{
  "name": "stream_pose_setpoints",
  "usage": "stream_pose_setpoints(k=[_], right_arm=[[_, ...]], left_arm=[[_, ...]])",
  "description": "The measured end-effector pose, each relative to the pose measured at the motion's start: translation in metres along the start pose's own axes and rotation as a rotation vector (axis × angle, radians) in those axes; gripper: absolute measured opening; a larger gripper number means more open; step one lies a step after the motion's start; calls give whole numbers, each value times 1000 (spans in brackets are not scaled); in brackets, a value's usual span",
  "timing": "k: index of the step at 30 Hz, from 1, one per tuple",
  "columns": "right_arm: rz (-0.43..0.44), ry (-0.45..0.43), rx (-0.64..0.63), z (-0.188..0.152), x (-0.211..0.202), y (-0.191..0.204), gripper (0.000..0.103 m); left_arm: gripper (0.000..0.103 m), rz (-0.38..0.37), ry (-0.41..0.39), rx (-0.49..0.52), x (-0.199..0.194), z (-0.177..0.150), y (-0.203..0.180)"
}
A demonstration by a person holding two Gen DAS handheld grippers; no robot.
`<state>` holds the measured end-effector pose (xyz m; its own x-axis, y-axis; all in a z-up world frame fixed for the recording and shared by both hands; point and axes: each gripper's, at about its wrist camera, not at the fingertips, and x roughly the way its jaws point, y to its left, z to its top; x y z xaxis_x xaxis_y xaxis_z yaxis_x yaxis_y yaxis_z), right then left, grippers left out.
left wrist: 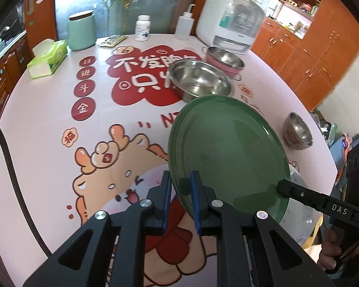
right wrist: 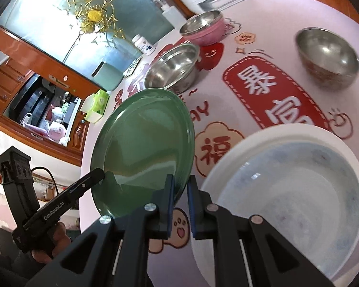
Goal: Organize plates and bowls
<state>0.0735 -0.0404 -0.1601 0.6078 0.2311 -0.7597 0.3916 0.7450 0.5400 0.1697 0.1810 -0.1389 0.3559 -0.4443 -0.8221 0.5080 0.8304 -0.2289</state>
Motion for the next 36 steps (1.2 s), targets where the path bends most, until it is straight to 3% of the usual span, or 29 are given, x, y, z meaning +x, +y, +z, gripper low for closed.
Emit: stream_pose_setpoints(k=[19, 36], right_arm=[[-66, -71, 81, -40, -58, -49, 10], [-127, 1, 116, -51, -80, -103, 10]], left_arm=[[14, -49, 60, 116, -5, -41, -67], [14, -15, 162, 172, 18, -69, -131]])
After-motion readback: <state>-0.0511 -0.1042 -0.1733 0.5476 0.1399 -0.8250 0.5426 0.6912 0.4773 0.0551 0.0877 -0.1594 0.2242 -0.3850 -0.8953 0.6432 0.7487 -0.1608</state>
